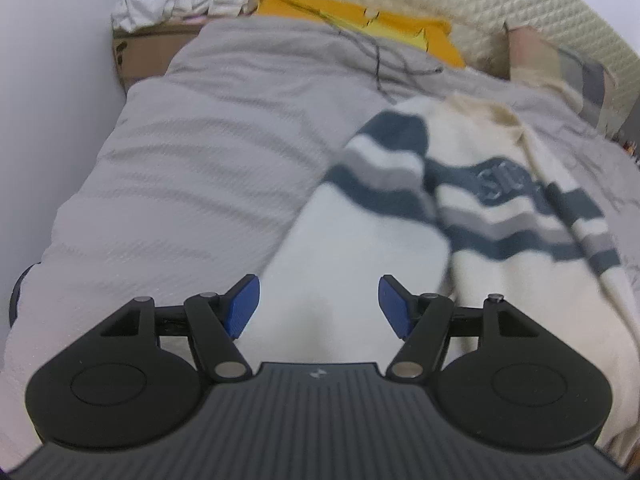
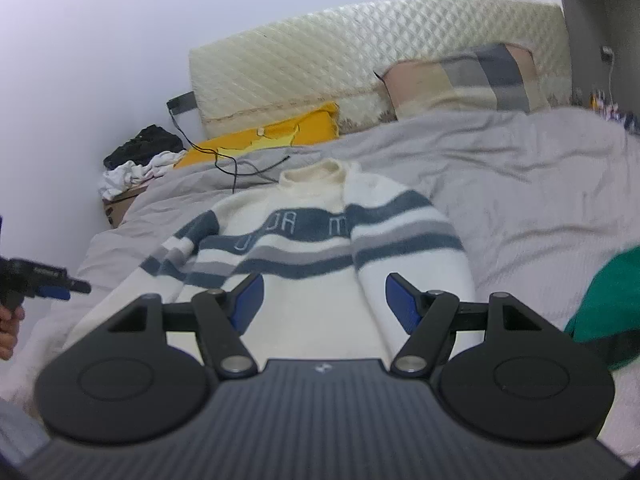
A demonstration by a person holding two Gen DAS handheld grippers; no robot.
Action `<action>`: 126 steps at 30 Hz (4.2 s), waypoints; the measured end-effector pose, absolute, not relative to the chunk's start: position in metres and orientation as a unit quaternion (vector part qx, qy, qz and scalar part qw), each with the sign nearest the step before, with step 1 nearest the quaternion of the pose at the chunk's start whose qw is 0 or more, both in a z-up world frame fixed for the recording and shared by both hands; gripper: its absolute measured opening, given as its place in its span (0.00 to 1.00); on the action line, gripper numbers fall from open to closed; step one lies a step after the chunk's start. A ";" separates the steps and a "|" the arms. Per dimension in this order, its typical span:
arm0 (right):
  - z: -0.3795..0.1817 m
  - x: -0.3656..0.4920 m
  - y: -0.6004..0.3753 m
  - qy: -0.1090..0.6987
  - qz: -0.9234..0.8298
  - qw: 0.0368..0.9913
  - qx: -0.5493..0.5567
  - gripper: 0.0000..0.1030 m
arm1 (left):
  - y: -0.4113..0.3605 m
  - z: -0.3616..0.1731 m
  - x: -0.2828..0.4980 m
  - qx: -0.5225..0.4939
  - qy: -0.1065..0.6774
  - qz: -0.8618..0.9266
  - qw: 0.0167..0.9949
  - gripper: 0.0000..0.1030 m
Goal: Fold large clothes
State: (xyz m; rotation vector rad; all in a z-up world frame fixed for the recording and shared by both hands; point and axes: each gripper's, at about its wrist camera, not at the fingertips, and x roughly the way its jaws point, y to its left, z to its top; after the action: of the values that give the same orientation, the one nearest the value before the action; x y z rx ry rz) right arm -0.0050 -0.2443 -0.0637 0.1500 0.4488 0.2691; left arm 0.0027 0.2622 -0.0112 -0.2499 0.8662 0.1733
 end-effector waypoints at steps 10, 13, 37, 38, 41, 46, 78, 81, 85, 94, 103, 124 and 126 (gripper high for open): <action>-0.082 0.012 -0.264 0.252 0.133 0.948 0.144 1.00 | 0.288 -0.042 -0.015 -0.119 0.446 0.049 0.886 0.69; -0.089 0.017 -0.266 0.272 0.137 0.939 0.160 1.00 | 0.296 -0.053 -0.021 -0.130 0.452 0.043 0.881 0.69; -0.113 0.033 -0.235 0.320 0.133 0.932 0.107 1.00 | 0.326 -0.020 -0.024 -0.222 0.375 0.042 0.899 0.13; -0.113 0.033 -0.235 0.318 0.129 0.933 0.108 1.00 | 0.334 -0.003 -0.019 -0.217 0.358 0.060 0.906 0.13; -0.112 0.035 -0.237 0.310 0.123 0.937 0.105 1.00 | 0.366 0.040 0.001 -0.192 0.312 0.125 0.922 0.13; -0.111 0.044 -0.237 0.299 0.112 0.943 0.095 1.00 | 0.404 0.085 0.055 -0.146 0.259 0.211 0.931 0.13; -0.111 0.084 -0.235 0.245 0.091 0.964 0.054 1.00 | 0.389 -0.005 0.151 -0.103 0.341 0.270 0.895 0.54; -0.105 0.075 -0.240 0.240 0.099 0.964 0.060 1.00 | 0.350 0.016 0.130 -0.110 0.330 0.224 0.910 0.54; -0.097 0.058 -0.242 0.230 0.108 0.966 0.057 1.00 | 0.280 0.040 0.103 -0.106 0.316 0.157 0.930 0.54; -0.094 0.032 -0.260 0.243 0.108 0.962 0.055 1.00 | 0.113 0.061 0.055 -0.092 0.297 0.023 0.950 0.54; -0.110 0.037 -0.270 0.294 0.085 0.949 0.073 1.00 | -0.002 0.039 0.019 -0.074 0.304 -0.059 0.948 0.54; -0.149 0.055 -0.275 0.363 0.050 0.927 0.084 0.47 | -0.027 -0.054 0.000 -0.061 0.326 -0.083 0.940 0.54; -0.143 0.051 -0.276 0.353 0.051 0.930 0.087 0.39 | -0.024 -0.054 -0.002 -0.069 0.327 -0.083 0.939 0.54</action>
State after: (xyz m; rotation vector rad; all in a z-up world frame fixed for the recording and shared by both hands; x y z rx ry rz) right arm 0.0509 -0.2756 -0.1426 0.1778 0.7219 0.1054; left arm -0.0016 -0.0241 -0.0545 -0.1402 0.6683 -0.1693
